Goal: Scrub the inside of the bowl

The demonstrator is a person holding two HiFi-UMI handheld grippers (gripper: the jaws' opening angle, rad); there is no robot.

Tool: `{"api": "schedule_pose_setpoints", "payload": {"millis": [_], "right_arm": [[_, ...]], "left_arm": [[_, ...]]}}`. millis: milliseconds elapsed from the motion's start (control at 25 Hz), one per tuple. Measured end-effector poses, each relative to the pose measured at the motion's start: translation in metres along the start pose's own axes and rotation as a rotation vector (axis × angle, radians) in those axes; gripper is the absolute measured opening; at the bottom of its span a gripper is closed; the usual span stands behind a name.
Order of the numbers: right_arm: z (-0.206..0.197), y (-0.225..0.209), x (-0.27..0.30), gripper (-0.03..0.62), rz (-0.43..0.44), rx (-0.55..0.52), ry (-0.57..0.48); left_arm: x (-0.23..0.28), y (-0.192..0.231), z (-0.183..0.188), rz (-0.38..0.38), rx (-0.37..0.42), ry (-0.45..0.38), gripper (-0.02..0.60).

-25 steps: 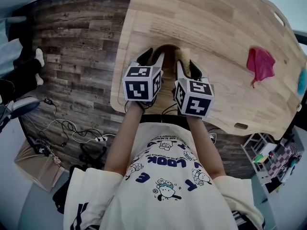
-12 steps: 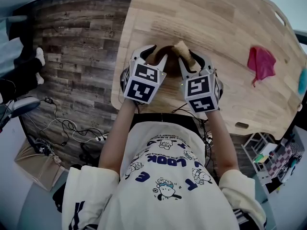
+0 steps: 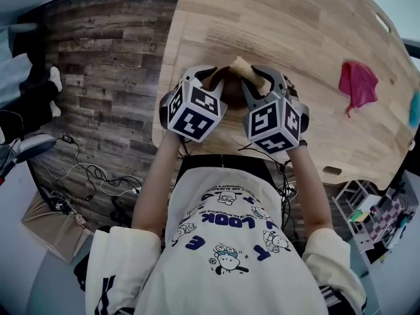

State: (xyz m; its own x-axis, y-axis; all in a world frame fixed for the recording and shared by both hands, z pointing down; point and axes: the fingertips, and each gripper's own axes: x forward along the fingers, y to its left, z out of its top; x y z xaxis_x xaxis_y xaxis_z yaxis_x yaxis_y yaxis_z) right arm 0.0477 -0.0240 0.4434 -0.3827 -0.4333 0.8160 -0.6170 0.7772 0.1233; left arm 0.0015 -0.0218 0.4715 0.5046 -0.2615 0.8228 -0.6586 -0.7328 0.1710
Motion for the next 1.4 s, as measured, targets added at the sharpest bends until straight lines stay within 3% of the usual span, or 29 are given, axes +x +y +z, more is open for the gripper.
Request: {"api": "schedule_pose_setpoints", "payload": {"millis": [80,320,480,720,1040,1400], "right_arm": [[0.001,0.001,0.0,0.124,0.005,0.001,-0.002],[0.001,0.004,0.0,0.124,0.024,-0.006,-0.003],[0.001,0.003,0.0,0.124,0.003,0.033,-0.002],[-0.005,-0.001,0.003,0.124,-0.05,0.113,0.008],[-0.011,-0.001,0.002,0.124,-0.057,0.284,-0.002],[-0.019,-0.004,-0.002,0.124,-0.15,0.446,0.03]], "left_arm": [[0.001,-0.002,-0.001,-0.008,0.013,0.01,0.076],[-0.001,-0.001,0.0,0.0,0.009,0.003,0.052],[-0.002,0.003,0.004,0.002,-0.098,-0.02,0.038],[-0.001,0.003,0.001,0.036,-0.196,-0.017,0.038],[-0.003,0.013,-0.01,0.026,-0.457,-0.052,0.041],[-0.004,0.016,-0.011,0.072,-0.587,-0.084,0.046]]}}
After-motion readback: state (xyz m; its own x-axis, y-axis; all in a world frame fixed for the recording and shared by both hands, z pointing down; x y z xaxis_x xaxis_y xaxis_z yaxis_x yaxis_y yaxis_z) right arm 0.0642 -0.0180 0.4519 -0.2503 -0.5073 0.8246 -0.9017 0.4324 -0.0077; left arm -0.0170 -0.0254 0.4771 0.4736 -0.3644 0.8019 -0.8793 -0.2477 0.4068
